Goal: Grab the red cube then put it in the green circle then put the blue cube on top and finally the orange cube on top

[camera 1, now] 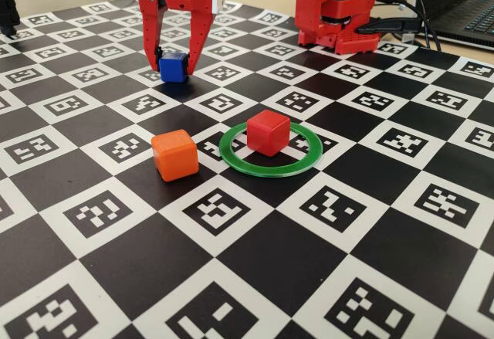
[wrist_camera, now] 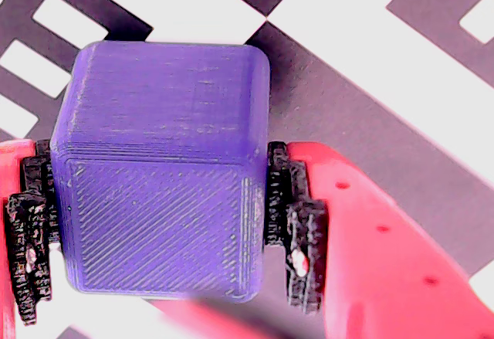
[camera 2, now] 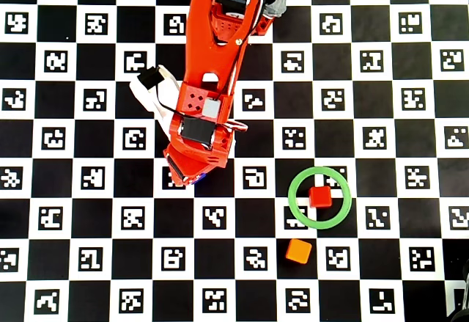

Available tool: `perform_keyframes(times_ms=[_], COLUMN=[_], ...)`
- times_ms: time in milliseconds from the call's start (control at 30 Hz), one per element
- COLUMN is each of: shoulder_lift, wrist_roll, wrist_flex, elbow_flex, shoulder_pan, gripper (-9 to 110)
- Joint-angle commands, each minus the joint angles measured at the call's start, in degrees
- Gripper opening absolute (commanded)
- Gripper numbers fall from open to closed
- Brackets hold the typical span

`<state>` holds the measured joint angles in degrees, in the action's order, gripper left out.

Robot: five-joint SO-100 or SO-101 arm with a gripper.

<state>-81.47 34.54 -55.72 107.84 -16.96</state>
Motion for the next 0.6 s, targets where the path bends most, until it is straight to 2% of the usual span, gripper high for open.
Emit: perform_keyframes(times_ms=[0,233,567], shoulder_lift=[-5.19,-10.63,-12.83], wrist_roll=[-2.81,-6.68,-12.48], wrist_flex=[-3.08,-10.46,-24.61], elbow_flex=[-2.37,-5.19,-18.54], shoulder_pan=[1.05,5.54,17.84], gripper=[10,10,10])
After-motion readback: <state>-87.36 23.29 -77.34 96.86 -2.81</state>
